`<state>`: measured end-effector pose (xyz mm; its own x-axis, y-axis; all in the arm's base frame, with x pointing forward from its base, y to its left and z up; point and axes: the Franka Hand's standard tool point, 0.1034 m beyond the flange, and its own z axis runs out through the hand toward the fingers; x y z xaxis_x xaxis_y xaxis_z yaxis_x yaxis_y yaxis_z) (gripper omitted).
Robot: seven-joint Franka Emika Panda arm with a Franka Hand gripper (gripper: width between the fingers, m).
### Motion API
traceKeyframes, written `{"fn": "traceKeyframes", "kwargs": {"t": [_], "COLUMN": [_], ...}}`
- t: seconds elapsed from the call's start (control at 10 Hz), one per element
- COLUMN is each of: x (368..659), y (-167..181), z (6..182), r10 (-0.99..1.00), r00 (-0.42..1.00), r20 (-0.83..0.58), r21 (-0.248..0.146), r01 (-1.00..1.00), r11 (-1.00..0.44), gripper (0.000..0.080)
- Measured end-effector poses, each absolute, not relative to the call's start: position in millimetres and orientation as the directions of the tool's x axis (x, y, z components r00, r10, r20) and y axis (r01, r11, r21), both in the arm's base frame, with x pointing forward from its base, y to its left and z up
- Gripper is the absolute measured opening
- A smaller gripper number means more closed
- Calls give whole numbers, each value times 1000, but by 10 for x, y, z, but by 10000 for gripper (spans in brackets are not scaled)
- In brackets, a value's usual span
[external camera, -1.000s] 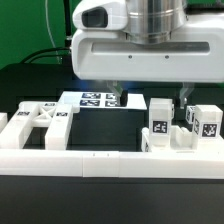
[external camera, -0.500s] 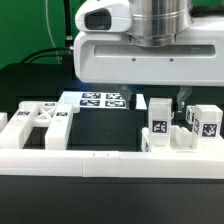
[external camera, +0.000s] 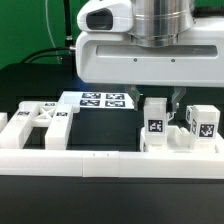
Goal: Assemble chair
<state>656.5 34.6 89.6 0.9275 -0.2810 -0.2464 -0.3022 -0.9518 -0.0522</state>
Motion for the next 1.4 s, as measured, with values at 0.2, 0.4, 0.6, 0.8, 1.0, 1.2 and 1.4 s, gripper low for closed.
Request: {"fn": "traceKeyframes", "kwargs": {"t": [0.2, 0.4, 0.6, 0.8, 1.0, 1.2, 1.4], "x": [6577, 6608, 6622, 6611, 6584, 6566, 6565], "y": [398, 410, 419, 422, 433, 442, 446], "z": [891, 884, 887, 888, 892, 895, 890], "r10": [-518, -713, -832, -917, -975, -992, -992], "r00": [827, 675, 531, 372, 192, 83, 78], "r20": [-219, -191, -161, -141, -113, -99, -98], "r21": [-2, 36, 55, 79, 92, 107, 108], "r01": [-531, -721, -836, -919, -975, -990, -990], "r11": [-847, -692, -545, -385, -203, -93, -89], "gripper": [286, 286, 287, 287, 287, 287, 397]}}
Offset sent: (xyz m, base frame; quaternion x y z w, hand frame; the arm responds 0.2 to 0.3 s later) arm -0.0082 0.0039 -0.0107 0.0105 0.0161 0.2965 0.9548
